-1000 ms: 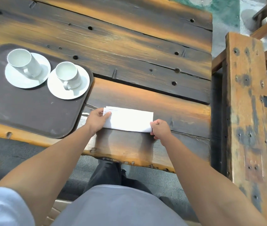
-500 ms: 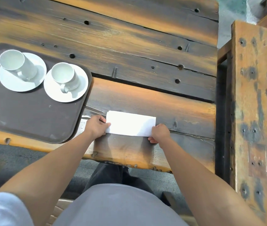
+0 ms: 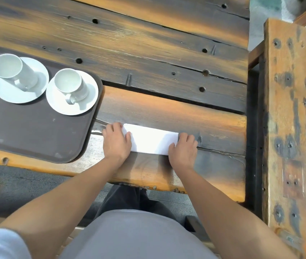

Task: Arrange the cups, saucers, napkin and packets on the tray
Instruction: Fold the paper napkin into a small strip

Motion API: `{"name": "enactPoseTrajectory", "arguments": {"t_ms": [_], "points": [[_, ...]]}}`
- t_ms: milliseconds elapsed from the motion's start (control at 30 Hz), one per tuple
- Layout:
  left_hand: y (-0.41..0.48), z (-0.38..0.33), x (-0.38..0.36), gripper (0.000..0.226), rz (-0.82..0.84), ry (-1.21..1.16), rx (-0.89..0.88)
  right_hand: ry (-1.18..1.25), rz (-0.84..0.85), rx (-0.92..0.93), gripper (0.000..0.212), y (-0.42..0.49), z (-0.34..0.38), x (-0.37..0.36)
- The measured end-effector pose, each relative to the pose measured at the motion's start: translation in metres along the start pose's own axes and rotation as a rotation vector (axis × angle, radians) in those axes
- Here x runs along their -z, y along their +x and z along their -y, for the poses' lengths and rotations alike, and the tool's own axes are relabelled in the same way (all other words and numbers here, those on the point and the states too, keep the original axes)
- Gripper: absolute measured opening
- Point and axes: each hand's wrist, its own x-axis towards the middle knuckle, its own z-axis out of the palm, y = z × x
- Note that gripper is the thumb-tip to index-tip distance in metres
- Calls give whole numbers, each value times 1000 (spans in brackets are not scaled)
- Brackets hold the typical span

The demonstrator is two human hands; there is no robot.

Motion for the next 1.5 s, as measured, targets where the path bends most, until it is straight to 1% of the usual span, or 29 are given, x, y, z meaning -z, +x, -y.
{"name": "enactPoseTrajectory", "arguments": {"t_ms": [67,100,167,233,300,367,433,500,600,700,767,900,967,1033,1100,1167,1200,1267,1333,1400,1433,1500], "points": [[-10,-13,-7,42,25,135,-191,-97,-46,187,34,-5,5,-2],[-15,-17,-12,47,68,226,-277,-112,-19,265,40,-7,9,-4],[-21,-20,-20,59,161,436,-392,-130,102,385,53,-10,17,-11],[-22,-18,-27,65,208,574,-445,-174,243,456,59,-10,21,-18],[-21,-14,-34,66,271,608,-489,-229,335,487,60,-8,22,-24],[-18,-9,-41,67,363,605,-531,-270,370,510,61,-5,21,-27],[-14,-1,-45,67,430,589,-531,-285,388,523,63,-1,19,-28],[-7,7,-47,66,444,568,-515,-282,403,516,63,3,13,-29],[-2,14,-47,68,413,557,-487,-280,393,498,61,7,0,-30],[-2,14,-48,69,365,548,-421,-293,362,468,60,10,-11,-30],[-3,13,-47,68,344,521,-347,-290,358,408,62,10,-15,-29],[-6,5,-43,66,329,482,-296,-140,319,215,69,7,-10,-24],[-4,-3,-38,60,259,438,-287,-30,265,75,77,5,-3,-21],[-2,-10,-31,53,181,355,-218,110,218,-59,88,6,2,-17],[2,-15,-26,57,134,200,-36,222,209,-139,88,11,2,-12],[4,-17,-22,70,123,31,203,361,233,-217,73,18,-2,-7],[6,-18,-21,74,122,-18,302,429,254,-253,66,21,-5,-5],[8,-18,-19,76,130,-93,445,499,287,-283,56,23,-10,-3],[7,-16,-18,76,136,-184,573,498,289,-269,49,23,-13,-3],[5,-11,-19,74,145,-261,691,496,288,-257,50,23,-14,-2],[2,-9,-19,69,153,-333,740,497,292,-249,51,23,-14,-2],[-5,-4,-20,49,183,-594,801,472,307,-221,50,22,-15,-3]]}}
